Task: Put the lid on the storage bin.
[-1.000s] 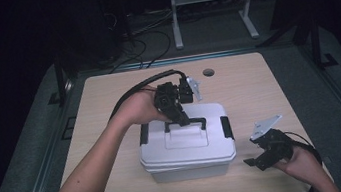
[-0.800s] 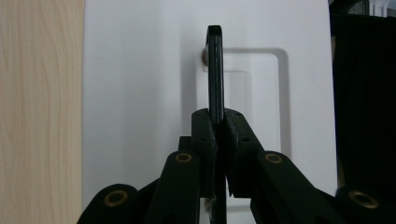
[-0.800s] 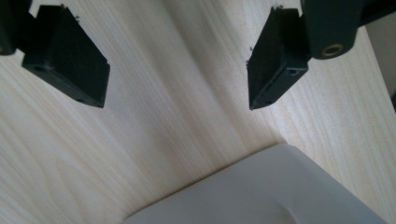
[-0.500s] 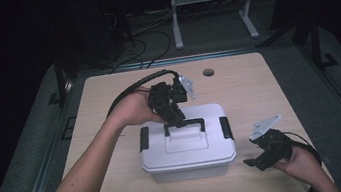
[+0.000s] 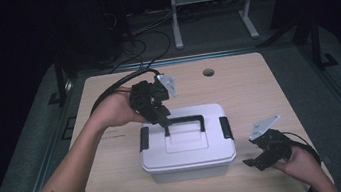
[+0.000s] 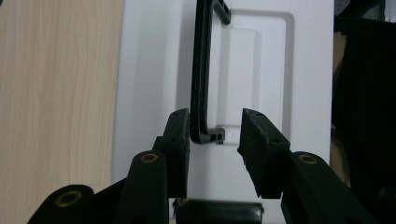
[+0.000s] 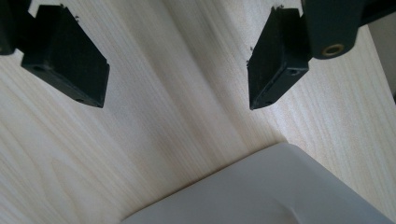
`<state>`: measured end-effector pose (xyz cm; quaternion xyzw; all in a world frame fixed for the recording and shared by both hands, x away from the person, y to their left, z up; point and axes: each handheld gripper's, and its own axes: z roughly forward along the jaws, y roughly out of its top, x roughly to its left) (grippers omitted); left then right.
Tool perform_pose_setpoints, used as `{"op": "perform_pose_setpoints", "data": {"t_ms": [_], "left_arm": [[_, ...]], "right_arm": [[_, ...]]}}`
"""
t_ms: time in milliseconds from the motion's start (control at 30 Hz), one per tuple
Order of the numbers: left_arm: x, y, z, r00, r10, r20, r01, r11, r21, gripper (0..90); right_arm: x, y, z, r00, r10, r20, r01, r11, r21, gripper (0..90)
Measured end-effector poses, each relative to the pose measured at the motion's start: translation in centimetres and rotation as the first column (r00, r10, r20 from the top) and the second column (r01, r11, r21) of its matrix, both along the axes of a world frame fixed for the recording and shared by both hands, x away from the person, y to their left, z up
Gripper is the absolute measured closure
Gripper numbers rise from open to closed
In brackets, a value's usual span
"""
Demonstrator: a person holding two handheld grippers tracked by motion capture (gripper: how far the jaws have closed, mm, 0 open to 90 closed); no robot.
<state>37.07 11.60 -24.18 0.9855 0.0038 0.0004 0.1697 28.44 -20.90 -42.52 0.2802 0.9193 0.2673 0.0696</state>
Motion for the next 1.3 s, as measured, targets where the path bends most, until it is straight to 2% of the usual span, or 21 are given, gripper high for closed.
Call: {"op": "perform_pose_setpoints", "data": {"t_ms": [133,500,567,1067,1200,1300], "left_arm": [[-0.1,0.9,0.2,0.9999,0.011,0.0,-0.011,0.9996,-0.025,61.7],[-0.3,3.1,0.0,0.999,0.045,0.006,-0.045,0.9983,-0.037,59.3],[-0.3,3.9,0.0,0.9981,0.062,0.001,-0.062,0.9965,-0.057,58.1],[-0.3,7.7,-1.0,0.9921,0.125,-0.008,-0.125,0.989,-0.078,55.2],[-0.4,8.9,-1.2,0.9874,0.158,-0.011,-0.158,0.9827,-0.096,53.6],[-0.4,9.4,-1.2,0.9861,0.166,-0.009,-0.166,0.9808,-0.103,53.1]], "right_arm": [[0.0,0.0,0.0,1.0,0.0,-0.001,0.0,1.0,-0.001,20.1],[0.0,-0.1,0.0,1.0,-0.003,0.002,0.003,1.0,-0.001,20.1],[0.0,-0.1,-0.1,1.0,-0.005,0.0,0.005,1.0,-0.001,20.0],[0.0,0.2,-0.1,1.0,0.001,-0.004,-0.001,1.0,-0.003,20.0],[0.0,0.2,-0.1,1.0,-0.002,-0.006,0.002,1.0,-0.004,20.0],[0.0,0.2,-0.2,1.0,0.001,-0.008,-0.001,1.0,-0.008,20.0]]}}
